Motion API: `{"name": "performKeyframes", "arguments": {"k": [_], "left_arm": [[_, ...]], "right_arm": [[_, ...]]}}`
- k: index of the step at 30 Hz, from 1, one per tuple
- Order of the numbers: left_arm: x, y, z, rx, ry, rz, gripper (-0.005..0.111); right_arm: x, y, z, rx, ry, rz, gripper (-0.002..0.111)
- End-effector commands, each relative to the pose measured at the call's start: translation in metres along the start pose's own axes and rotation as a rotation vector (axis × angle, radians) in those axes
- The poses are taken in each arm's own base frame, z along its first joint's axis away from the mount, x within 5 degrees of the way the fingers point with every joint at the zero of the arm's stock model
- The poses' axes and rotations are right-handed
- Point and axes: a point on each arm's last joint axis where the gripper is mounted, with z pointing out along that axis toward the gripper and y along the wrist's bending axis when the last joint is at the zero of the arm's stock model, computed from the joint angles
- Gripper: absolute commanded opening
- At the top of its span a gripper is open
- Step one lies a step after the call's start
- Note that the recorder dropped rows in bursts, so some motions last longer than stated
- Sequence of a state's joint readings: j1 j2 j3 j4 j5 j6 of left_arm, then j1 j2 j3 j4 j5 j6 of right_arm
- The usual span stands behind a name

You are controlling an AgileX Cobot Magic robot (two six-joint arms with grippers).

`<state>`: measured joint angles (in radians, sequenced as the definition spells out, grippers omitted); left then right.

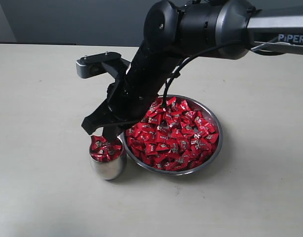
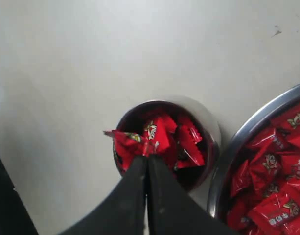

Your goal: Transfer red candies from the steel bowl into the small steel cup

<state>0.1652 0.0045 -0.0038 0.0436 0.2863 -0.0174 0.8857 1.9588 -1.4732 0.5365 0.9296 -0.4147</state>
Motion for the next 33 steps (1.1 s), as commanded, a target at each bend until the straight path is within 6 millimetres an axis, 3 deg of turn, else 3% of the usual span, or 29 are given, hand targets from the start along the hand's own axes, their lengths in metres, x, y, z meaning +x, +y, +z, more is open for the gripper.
{"name": "performKeyframes", "arguments": {"k": [1,7,12,15,22,27,29,33], "left_arm": [[0.001,0.000,0.000,-0.001,-0.002,-0.002,0.000],[0.001,0.000,0.000,-0.001,-0.002,-0.002,0.000],[0.001,0.000,0.000,-0.001,-0.002,-0.002,0.000],[0.001,0.000,0.000,-0.001,-0.002,-0.002,0.000],[0.001,0.000,0.000,-0.001,-0.002,-0.002,0.000],[0.001,0.000,0.000,-0.001,-0.002,-0.002,0.000],[0.001,0.000,0.000,-0.001,-0.002,-0.002,0.000],[0.001,0.000,0.000,-0.001,-0.002,-0.002,0.000]], "right_arm": [[0.000,-0.002,0.004,0.000,0.010,-0.008,-0.001],[0.001,-0.005,0.008,0.005,0.026,-0.009,0.001],[0.001,-0.005,0.008,0.007,0.029,-0.012,0.033],[0.001,-0.005,0.008,0.011,0.024,-0.013,0.038],[-0.001,-0.008,0.005,0.048,0.022,-0.034,0.037],[-0.010,-0.007,-0.017,0.145,-0.018,-0.058,0.034],[-0.016,-0.011,-0.031,0.209,-0.066,-0.051,0.027],[-0.022,-0.028,-0.062,0.328,-0.190,-0.001,-0.001]]}}
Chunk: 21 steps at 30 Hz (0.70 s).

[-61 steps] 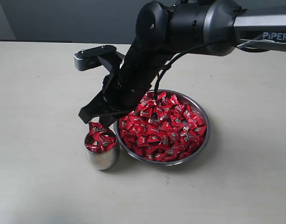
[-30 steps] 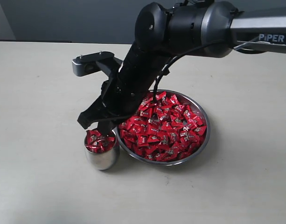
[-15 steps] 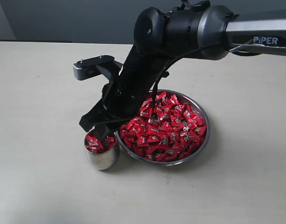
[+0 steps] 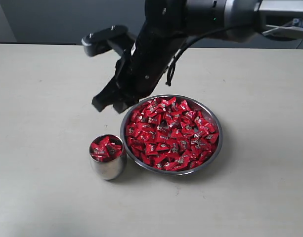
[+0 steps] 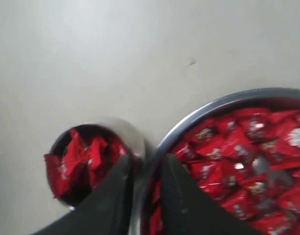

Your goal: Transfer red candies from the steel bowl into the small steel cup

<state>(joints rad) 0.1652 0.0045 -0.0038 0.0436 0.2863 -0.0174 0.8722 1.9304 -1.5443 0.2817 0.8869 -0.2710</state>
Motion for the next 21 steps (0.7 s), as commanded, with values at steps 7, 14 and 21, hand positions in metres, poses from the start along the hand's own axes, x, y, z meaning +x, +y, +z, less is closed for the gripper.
{"name": "performKeyframes", "arguments": {"k": [7,14,21], "left_arm": [[0.001,0.000,0.000,-0.001,-0.002,-0.002,0.000],[0.001,0.000,0.000,-0.001,-0.002,-0.002,0.000],[0.001,0.000,0.000,-0.001,-0.002,-0.002,0.000]], "right_arm": [[-0.001,-0.060,-0.075,0.220,-0.358,0.164,0.000],[0.042,-0.072,-0.105,0.339,-0.554,0.162,0.000],[0.081,-0.063,-0.115,0.391,-0.575,0.096,0.000]]}}
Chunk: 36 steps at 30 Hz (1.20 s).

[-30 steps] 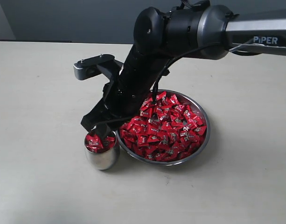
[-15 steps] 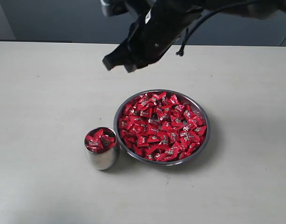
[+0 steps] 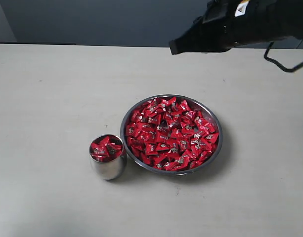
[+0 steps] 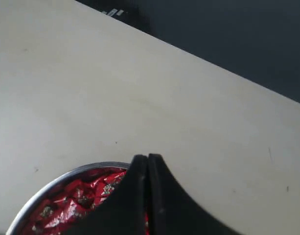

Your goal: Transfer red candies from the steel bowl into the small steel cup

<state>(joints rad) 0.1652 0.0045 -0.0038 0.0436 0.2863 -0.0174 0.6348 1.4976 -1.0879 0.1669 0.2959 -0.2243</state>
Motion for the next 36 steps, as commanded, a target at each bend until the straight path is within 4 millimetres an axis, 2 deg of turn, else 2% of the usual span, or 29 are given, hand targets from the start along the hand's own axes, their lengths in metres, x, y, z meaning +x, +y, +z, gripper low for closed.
{"name": "performKeyframes", "arguments": {"k": [1,7,14,21,25,36], "left_arm": [[0.001,0.000,0.000,-0.001,-0.002,-0.002,0.000],[0.001,0.000,0.000,-0.001,-0.002,-0.002,0.000],[0.001,0.000,0.000,-0.001,-0.002,-0.002,0.000],[0.001,0.000,0.000,-0.001,-0.002,-0.002,0.000],[0.001,0.000,0.000,-0.001,-0.002,-0.002,0.000],[0.001,0.000,0.000,-0.001,-0.002,-0.002,0.000]], "right_arm": [[0.014,-0.001,-0.024,0.026,-0.063,-0.043,0.000],[0.044,0.001,-0.053,0.041,-0.110,-0.041,0.000],[0.057,0.004,-0.079,0.044,-0.158,-0.025,0.000],[0.076,0.004,-0.084,0.062,-0.202,-0.011,0.000],[0.083,0.005,-0.084,0.045,-0.125,-0.019,0.000],[0.083,0.004,-0.084,0.061,-0.125,-0.107,0.000]]}}
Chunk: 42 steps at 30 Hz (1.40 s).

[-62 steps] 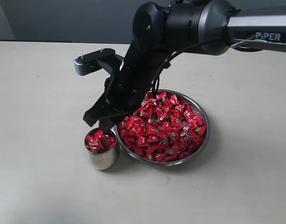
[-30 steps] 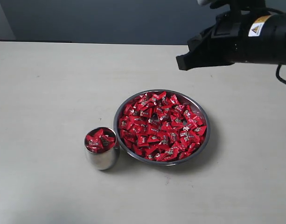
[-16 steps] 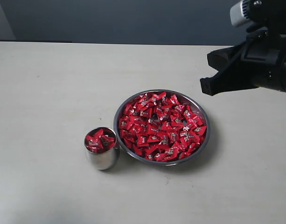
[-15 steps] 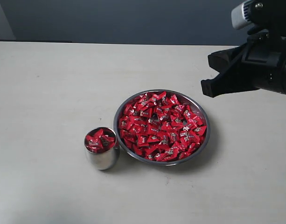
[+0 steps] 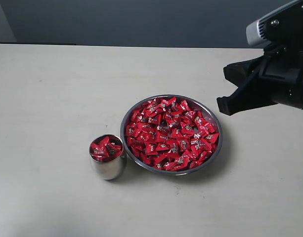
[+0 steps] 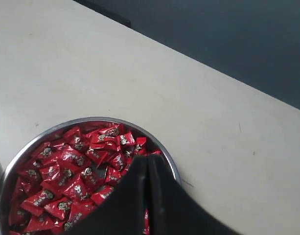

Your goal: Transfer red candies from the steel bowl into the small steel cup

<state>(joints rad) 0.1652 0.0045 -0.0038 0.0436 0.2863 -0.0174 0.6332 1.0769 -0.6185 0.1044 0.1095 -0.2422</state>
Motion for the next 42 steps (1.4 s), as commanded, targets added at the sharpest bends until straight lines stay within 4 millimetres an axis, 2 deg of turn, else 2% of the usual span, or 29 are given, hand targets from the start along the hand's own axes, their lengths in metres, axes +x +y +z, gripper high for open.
{"name": "performKeyframes", "arguments": {"k": [1,5,9,18,26,31,38,42], "left_arm": [[0.001,0.000,0.000,-0.001,-0.002,-0.002,0.000],[0.001,0.000,0.000,-0.001,-0.002,-0.002,0.000],[0.001,0.000,0.000,-0.001,-0.002,-0.002,0.000],[0.001,0.000,0.000,-0.001,-0.002,-0.002,0.000],[0.001,0.000,0.000,-0.001,-0.002,-0.002,0.000],[0.001,0.000,0.000,-0.001,-0.002,-0.002,0.000],[0.001,0.000,0.000,-0.001,-0.002,-0.002,0.000],[0.001,0.000,0.000,-0.001,-0.002,-0.002,0.000]], "right_arm": [[0.003,-0.001,-0.002,0.007,0.014,-0.044,0.000],[0.004,-0.001,-0.003,0.007,0.033,-0.070,0.000],[0.005,-0.011,-0.015,0.049,0.042,-0.032,0.000],[0.010,-0.052,-0.060,0.272,0.039,0.108,0.000],[0.024,-0.064,-0.103,0.448,0.016,0.198,0.000],[0.054,-0.056,-0.117,0.540,-0.054,0.234,0.000],[0.106,-0.035,-0.118,0.576,-0.082,0.324,0.000],[0.125,-0.025,-0.119,0.583,-0.112,0.316,0.000]]}}
